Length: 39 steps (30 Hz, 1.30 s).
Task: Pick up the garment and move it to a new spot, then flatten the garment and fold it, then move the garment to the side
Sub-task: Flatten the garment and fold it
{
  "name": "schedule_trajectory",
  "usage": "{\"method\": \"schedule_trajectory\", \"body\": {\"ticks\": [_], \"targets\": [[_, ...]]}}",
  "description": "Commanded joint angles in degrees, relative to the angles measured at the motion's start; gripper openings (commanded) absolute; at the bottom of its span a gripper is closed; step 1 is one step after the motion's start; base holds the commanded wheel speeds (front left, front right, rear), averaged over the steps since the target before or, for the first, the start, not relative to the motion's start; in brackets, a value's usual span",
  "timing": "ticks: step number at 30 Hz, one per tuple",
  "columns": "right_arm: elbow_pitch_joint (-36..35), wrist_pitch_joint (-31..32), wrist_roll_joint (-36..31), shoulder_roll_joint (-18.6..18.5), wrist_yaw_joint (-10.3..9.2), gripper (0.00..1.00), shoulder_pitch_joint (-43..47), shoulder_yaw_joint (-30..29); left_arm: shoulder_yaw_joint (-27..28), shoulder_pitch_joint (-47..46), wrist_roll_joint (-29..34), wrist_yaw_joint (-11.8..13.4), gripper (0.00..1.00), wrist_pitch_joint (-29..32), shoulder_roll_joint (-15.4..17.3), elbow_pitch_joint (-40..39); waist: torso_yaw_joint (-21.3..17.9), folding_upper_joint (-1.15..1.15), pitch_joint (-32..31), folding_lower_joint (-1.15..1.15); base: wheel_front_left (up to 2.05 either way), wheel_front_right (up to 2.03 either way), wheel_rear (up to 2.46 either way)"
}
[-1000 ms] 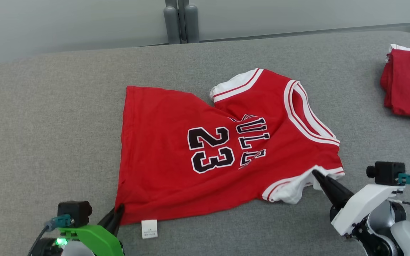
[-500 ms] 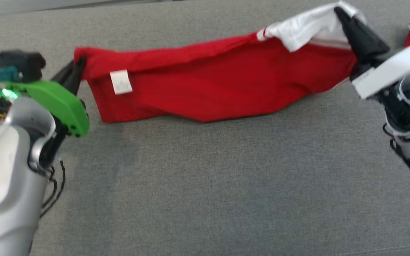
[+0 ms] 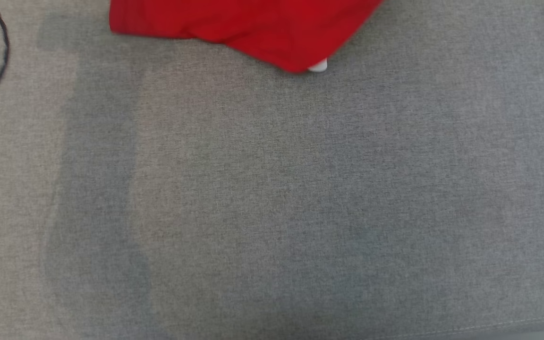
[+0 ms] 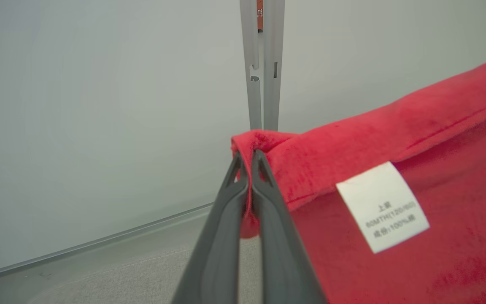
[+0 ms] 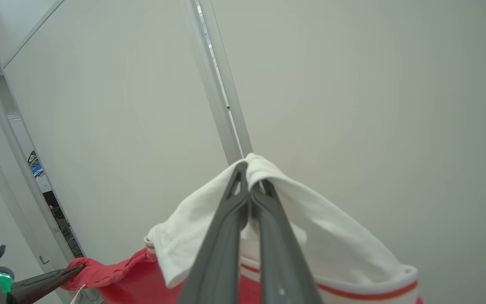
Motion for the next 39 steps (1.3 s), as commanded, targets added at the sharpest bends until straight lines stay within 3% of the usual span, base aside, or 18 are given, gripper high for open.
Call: {"method": "schedule_trajectory", "body": {"ticks": [1, 8, 14, 17, 25, 36, 39], "targets": [[0.65, -0.87, 0.04, 0.0, 0.01, 0.0, -2.44, 0.76, -0.16, -2.39, -0.53, -0.13, 0.0, -0.34, 0.75, 1.3, -0.71, 0.0, 0.3, -0.01, 0.0, 0.0, 0.0], [5.14, -2.57, 1.77, -0.44, 0.01, 0.0, -11.86, 4.99, -2.0, -10.49, -2.61, -0.14, 0.0, -1.41, 2.06, 7.85, -2.01, 0.0, -1.63, -0.01, 0.0, 0.0, 0.0], [6.99, -1.8, 3.46, -2.46, 0.01, 0.0, -12.06, 10.22, -4.08, -9.81, -6.63, -0.14, 0.0, -2.61, 1.99, 10.64, -1.94, 0.0, -3.14, -0.01, 0.0, 0.0, 0.0], [6.83, -1.24, 5.31, -3.82, 0.01, 0.0, -8.4, 13.35, -6.18, -5.39, -9.54, -0.14, 0.0, -3.01, 1.27, 11.25, -1.57, 0.0, -4.57, -0.01, 0.0, 0.0, 0.0], [-0.3, -3.01, 10.09, -7.99, 0.01, 0.0, 9.58, 24.54, -15.98, 11.28, -15.74, -0.14, 0.0, -2.05, 5.21, 8.92, -2.06, 0.0, -11.83, -0.01, 0.0, 0.0, 0.0], [-11.24, 14.06, 17.19, -18.29, 0.01, 0.0, 30.19, 40.13, -25.46, 37.37, -28.01, -0.15, 0.0, 8.21, 15.2, -6.53, -3.39, 0.0, -24.37, -0.01, 0.0, 0.0, 0.0], [-15.4, 20.23, 17.18, -21.64, 0.01, 0.0, 33.92, 43.07, -26.22, 43.53, -30.6, 1.32, 0.0, 10.84, 18.02, -11.86, -3.79, 0.0, -26.55, -0.01, 0.0, 0.0, 0.0]]}}
